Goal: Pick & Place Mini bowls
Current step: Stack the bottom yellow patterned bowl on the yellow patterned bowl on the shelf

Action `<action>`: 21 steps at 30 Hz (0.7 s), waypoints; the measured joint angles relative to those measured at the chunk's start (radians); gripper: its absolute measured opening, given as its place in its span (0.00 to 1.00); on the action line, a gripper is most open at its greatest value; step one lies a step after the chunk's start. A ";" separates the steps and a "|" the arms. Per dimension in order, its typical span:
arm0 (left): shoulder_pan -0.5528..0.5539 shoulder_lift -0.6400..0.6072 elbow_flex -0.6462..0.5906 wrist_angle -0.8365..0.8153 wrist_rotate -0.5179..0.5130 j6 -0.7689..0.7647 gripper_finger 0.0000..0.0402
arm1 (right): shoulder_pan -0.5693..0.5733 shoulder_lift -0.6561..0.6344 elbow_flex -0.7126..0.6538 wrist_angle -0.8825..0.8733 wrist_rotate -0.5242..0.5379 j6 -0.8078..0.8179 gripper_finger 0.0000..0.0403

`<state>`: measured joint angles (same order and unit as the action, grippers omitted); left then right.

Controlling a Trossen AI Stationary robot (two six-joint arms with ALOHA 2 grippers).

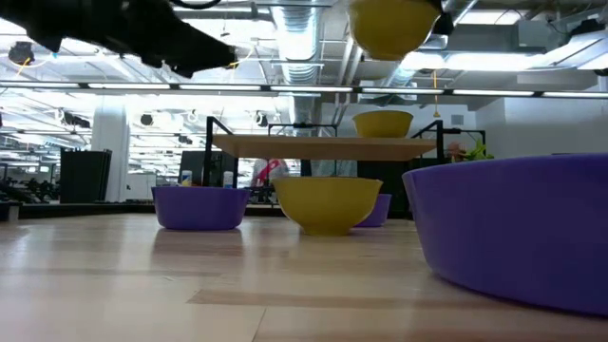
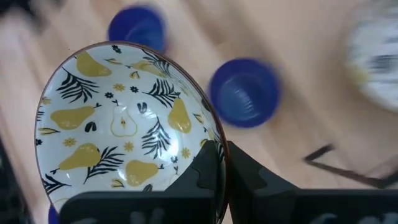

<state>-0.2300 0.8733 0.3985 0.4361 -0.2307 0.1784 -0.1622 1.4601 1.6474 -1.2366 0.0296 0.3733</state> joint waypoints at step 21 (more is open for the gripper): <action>0.000 0.000 -0.009 0.009 0.049 0.004 0.38 | -0.595 0.146 0.001 0.180 -0.193 -0.009 0.00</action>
<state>-0.2298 0.8734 0.3897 0.4450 -0.1814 0.1822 -0.7568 1.6064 1.6482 -1.0566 -0.1630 0.3638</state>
